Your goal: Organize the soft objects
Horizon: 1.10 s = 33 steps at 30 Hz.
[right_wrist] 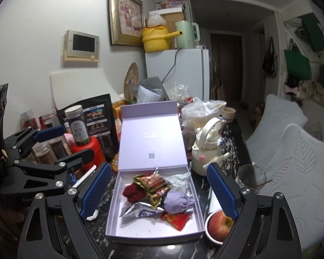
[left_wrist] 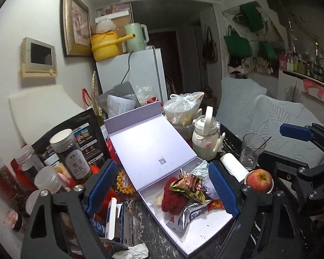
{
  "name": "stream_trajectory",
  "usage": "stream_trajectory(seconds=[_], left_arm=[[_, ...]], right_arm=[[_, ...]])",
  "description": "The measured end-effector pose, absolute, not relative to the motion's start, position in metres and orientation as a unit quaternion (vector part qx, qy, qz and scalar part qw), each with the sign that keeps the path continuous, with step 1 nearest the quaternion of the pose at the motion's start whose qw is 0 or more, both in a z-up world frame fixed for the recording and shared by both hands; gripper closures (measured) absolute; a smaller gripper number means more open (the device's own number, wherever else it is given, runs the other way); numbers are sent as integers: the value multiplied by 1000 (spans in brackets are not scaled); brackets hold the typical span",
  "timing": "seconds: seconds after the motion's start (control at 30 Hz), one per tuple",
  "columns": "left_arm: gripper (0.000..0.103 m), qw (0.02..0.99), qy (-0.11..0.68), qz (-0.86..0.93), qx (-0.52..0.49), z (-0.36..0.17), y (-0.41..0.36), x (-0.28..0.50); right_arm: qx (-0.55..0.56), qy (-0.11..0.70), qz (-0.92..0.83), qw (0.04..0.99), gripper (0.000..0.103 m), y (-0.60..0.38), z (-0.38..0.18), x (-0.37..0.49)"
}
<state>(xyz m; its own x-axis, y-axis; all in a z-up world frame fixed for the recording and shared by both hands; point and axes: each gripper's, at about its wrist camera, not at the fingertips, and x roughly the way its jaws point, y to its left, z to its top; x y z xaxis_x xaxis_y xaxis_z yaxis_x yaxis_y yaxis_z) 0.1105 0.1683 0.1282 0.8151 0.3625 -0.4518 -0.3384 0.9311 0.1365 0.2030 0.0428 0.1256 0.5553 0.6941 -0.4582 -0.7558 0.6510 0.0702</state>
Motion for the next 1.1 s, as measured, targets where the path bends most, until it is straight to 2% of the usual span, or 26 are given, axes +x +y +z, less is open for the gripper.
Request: stream_trajectory(seconds=[0.63,1.1], left_arm=[[15,963,230,142,-2,99,139,35],[15,958,252,132,-28,54,127,18]], right_arm=[[-82,185,353,914,6,9,108,105],[-76,199,316,924,5,-14,75,74]])
